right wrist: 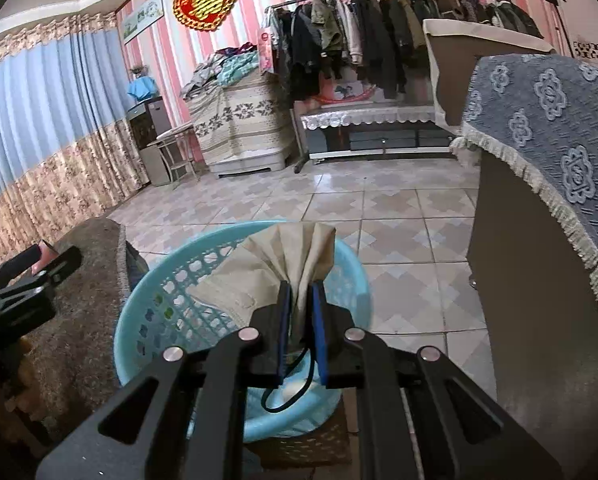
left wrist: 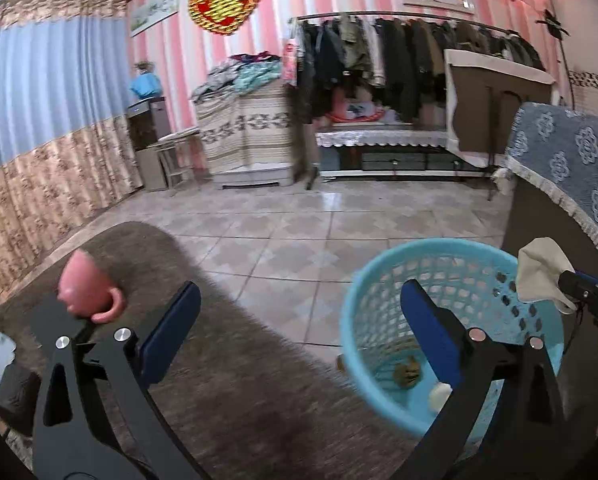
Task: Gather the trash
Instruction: 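Carry the cloth and bowl to the wastebasket and release both, then move both tools back over the rug toward the orange peel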
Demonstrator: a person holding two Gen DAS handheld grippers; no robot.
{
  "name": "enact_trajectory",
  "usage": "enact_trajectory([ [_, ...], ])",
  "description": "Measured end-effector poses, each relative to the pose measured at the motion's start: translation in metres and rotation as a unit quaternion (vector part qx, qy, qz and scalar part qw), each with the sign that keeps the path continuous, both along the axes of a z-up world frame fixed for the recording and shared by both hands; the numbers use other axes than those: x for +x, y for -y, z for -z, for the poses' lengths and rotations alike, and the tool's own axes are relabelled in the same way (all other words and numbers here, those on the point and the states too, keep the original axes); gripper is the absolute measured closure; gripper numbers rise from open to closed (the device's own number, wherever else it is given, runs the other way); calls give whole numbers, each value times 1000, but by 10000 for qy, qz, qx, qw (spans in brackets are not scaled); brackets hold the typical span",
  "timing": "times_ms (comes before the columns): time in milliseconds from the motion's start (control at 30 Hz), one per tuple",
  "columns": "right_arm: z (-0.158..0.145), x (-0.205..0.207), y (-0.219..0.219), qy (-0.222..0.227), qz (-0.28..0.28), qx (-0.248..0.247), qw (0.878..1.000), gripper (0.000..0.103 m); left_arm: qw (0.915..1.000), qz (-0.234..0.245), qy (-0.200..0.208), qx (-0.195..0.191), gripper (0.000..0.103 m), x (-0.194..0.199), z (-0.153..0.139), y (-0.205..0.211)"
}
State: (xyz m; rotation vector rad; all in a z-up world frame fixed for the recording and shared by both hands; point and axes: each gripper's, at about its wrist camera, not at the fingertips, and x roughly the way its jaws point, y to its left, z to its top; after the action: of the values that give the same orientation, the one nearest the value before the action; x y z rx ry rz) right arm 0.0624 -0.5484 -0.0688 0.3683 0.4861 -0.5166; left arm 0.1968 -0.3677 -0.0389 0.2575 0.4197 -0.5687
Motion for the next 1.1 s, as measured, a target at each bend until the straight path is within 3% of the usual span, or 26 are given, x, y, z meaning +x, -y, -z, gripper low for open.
enact_trajectory([
  [233, 6, 27, -5, -166, -110, 52, 9998, 87, 9986, -495, -146, -134, 6, 17, -8, -38],
  [300, 7, 30, -4, -162, -101, 60, 9998, 68, 9980, -593, -139, -178, 6, 17, -11, -46],
  [333, 7, 31, -5, -150, -95, 60, 9998, 52, 9976, -657, -118, -180, 6, 16, -12, -52],
  [367, 6, 31, -6, -130, -89, 57, 9999, 42, 9974, -697, -101, -162, 6, 15, -14, -55],
  [500, 2, 31, -12, -160, -155, 35, 9997, 30, 9965, -822, -51, -155, 6, 10, -19, -73],
  [567, -4, 28, -18, -54, -189, -45, 9998, 17, 9958, -893, -95, -200, 6, 6, -22, -82],
  [800, -30, 20, -52, 94, -522, -479, 9974, 11, 9923, -1198, -102, -283, 6, -11, -26, -126],
  [1100, -50, 13, -107, 245, -1023, -654, 9923, 6, 9856, -1653, -43, -364, 6, -31, -31, -190],
])
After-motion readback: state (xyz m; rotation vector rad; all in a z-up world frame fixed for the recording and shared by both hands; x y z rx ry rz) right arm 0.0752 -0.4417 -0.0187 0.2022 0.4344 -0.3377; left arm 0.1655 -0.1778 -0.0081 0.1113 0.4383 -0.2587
